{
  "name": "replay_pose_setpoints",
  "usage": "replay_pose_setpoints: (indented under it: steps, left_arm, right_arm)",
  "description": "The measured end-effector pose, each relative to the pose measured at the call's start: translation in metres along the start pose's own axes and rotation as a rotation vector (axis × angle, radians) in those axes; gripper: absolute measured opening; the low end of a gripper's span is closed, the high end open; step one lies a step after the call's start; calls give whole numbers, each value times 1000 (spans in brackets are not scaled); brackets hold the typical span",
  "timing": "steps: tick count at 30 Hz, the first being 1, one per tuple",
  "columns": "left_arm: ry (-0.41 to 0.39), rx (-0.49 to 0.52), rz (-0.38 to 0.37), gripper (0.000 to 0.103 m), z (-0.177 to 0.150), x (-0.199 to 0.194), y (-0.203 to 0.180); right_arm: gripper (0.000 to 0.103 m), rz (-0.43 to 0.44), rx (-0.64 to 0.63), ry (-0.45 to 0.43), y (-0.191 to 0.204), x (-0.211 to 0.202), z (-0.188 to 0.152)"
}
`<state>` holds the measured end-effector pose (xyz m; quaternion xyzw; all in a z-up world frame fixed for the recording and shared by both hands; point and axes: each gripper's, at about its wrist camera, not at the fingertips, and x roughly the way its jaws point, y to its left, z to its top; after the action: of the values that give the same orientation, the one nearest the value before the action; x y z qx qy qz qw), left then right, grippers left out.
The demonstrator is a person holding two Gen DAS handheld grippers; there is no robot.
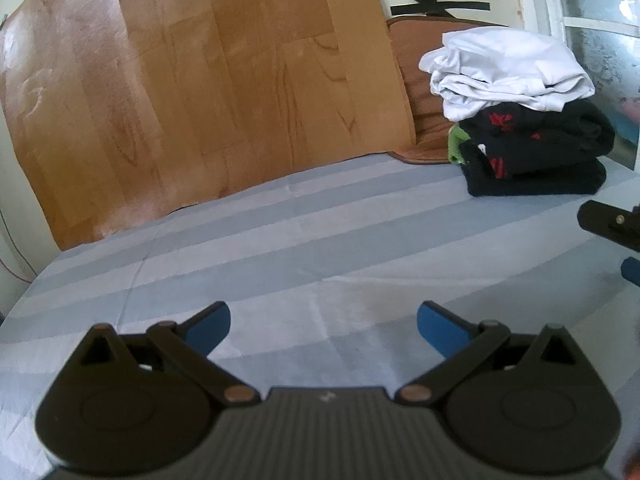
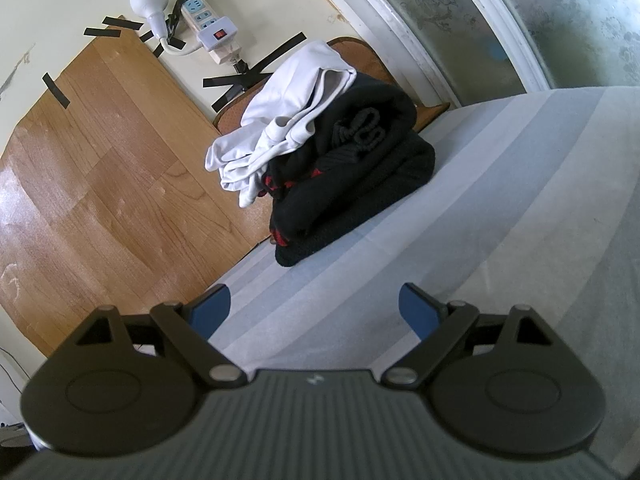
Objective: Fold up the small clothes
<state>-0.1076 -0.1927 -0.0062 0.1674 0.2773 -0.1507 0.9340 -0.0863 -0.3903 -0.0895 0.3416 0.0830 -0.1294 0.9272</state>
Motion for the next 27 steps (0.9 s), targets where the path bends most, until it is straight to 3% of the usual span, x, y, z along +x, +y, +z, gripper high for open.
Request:
replay_pose_setpoints:
  steps: [27]
  left_arm:
    - [17,25,-28,103,-2,-2,-5]
  right_arm:
    - [93,-2,4,-9,0,-1,1]
